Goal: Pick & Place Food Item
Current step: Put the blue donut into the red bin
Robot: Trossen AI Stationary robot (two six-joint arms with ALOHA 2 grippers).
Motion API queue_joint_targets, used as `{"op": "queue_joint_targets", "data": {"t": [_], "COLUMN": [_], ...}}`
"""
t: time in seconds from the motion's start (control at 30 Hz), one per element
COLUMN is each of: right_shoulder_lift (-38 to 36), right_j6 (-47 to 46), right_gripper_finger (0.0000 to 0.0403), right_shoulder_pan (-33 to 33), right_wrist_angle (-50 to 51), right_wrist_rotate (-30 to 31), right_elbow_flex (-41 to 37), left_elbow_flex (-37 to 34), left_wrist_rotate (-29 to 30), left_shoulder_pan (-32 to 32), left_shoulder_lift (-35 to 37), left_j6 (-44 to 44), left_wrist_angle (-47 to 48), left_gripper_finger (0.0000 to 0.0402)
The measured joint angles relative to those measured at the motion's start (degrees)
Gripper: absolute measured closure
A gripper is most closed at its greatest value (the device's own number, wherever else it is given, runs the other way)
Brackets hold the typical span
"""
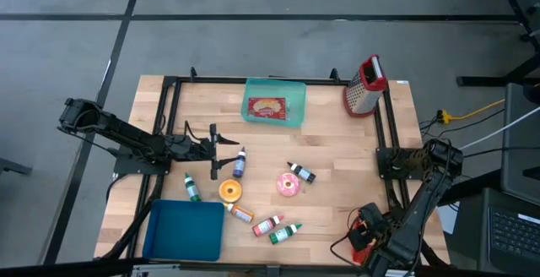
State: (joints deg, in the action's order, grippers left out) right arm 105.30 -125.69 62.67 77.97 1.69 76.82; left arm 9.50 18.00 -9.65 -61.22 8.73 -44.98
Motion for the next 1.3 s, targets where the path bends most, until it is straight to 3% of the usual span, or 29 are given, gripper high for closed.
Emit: {"op": "queue_joint_targets", "data": {"t": [0.2,0.5,0.73,1.03,1.3], "right_shoulder_lift": [0.0,0.13,2.12,2.71,-0.09], "right_j6": [-0.22,-0.28,-0.31,-0.03,0.26], "right_gripper_finger": [0.0207,0.0391,0.0394,0.0399,0.0398], "right_shoulder_pan": [-0.54,-0.71,-0.71,-0.71,-0.74], "right_wrist_angle": [0.38,0.27,-3.41,-21.09,-16.62], "right_wrist_rotate": [-0.46,-1.07,-2.79,-3.57,-0.2], "right_elbow_flex": [0.0,0.0,-0.44,-8.31,-2.72], "left_elbow_flex": [0.0,0.0,0.0,0.0,0.0], "left_wrist_rotate": [0.02,0.08,0.11,0.11,0.11], "left_shoulder_pan": [0.0,0.0,0.0,0.0,0.0], "left_shoulder_lift": [0.01,-0.01,-0.01,-0.02,-0.01], "left_j6": [-0.6,-1.09,-1.09,-1.06,-1.0], "left_wrist_angle": [0.25,1.56,1.56,1.8,1.52], "left_gripper_finger": [0.0176,0.0176,0.0176,0.0176,0.0176]}}
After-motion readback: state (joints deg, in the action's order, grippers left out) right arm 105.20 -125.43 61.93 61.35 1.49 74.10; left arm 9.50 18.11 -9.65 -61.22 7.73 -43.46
